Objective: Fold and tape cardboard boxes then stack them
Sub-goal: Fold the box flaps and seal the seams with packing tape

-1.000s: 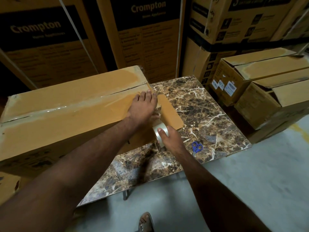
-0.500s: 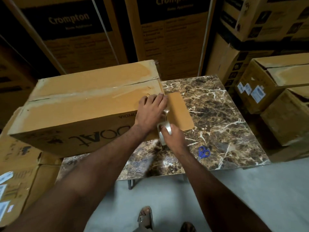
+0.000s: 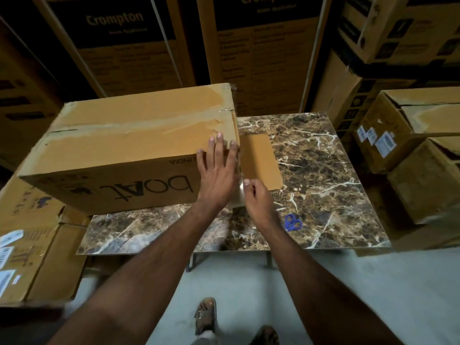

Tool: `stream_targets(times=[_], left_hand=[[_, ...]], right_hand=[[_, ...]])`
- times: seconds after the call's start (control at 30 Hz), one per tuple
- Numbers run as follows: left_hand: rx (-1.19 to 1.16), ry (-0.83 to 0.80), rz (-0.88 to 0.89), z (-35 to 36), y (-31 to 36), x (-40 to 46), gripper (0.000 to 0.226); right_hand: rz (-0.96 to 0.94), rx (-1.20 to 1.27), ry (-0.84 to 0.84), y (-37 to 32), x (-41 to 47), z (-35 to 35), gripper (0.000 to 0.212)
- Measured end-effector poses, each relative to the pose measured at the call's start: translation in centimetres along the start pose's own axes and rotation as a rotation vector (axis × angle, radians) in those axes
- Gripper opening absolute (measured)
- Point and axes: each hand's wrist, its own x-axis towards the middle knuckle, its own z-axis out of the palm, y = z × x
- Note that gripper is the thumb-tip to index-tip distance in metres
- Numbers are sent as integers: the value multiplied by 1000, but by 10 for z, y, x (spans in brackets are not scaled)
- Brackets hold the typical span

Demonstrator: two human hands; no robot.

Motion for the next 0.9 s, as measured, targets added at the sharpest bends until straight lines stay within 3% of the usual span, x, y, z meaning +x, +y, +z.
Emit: stream_targets(times=[0.07, 0.13, 0.23, 0.3, 0.47, 0.6, 0.73, 0.9], left_hand=[[-56, 129, 18, 4, 8, -18, 81], [-103, 195, 112, 14, 24, -34, 71], [-178, 101, 224, 25, 52, -58, 58], [-204, 20, 231, 32, 65, -67, 54], [-210, -60, 227, 42, 79, -72, 51], [-226, -52, 203, 43, 77, -75, 49], [-244, -1, 161, 39, 71, -74, 41], [-264, 41, 51, 33, 57, -72, 34]], right_hand=[[-80, -98, 105, 20, -2, -11, 17], [-70, -300, 103, 53, -4, -34, 15], [-7, -704, -54, 108, -18, -75, 39], [-55, -832, -213, 131, -25, -93, 52], [-123, -930, -390, 136, -23, -110, 48], [-196, -1060, -387, 133, -30, -110, 35], [-163, -1119, -389, 126, -28, -103, 59], [-167, -1258, -403, 122, -34, -97, 49]])
